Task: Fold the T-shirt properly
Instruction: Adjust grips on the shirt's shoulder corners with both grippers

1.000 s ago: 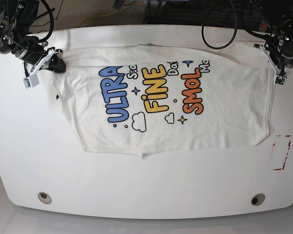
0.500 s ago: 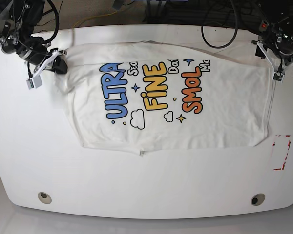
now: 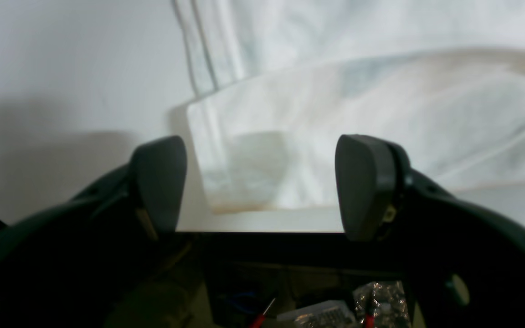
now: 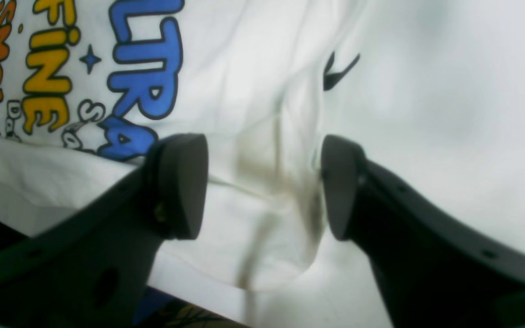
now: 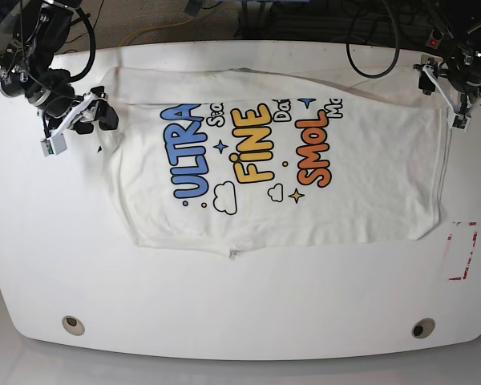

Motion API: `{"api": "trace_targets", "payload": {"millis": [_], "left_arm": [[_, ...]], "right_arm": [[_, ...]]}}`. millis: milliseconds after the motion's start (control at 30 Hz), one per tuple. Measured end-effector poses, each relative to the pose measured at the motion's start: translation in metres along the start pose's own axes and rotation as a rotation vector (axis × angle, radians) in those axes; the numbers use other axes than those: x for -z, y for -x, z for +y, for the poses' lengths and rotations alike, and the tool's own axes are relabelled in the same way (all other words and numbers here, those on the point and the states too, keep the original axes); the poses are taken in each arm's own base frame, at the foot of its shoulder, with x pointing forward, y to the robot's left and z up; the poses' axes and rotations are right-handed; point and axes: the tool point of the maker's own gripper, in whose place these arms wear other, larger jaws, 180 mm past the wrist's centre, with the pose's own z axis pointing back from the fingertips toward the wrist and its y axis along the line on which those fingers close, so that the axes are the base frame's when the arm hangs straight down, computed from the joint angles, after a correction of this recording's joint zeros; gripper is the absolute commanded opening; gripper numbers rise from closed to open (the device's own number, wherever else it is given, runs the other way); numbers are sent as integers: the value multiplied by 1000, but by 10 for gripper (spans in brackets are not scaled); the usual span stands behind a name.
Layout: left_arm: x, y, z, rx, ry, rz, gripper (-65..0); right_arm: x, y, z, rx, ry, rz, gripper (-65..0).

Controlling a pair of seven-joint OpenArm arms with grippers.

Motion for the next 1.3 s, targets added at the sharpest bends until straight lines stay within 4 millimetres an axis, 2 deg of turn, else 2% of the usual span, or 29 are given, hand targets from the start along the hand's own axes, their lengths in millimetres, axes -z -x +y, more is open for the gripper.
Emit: {"api": "trace_targets", "payload": {"millis": [200,267,400,467,700,900,1000,1167,1233,1300], "left_arm": [[8,-14,0,-22,14,-55,-179],[10,-16,1,-30,17,-59,-179],[17,-9,5,-34,4,-14,-179],[19,-6,8,-31,-9,3,-179],[32,-5,5,-60,24,12,-181],[35,-14,10,-62,21,-50,-181],[37,-13,8,-68,29,-51,-204],[39,-13,8,-70,32,-57,-261],[39,-13,8,-71,32,-56,-263],[39,-12,8,-71,31,-55,-263]], "right_arm": [[-20,-6,-19,56,47,-77,-257],[-27,-2,-19,90,26,-96,-257],[-39,14,-19,145,9,-93,-257],[-42,31,-18,165,6,-49,-257],[-31,66,-6,270,-30,-7,-257],[-23,92,-14,366,-35,37,-262],[-20,96,-12,378,-47,43,-265],[-3,92,13,360,-129,54,-270],[0,94,17,373,-139,47,-312],[1,95,16,397,-143,34,-407]]}}
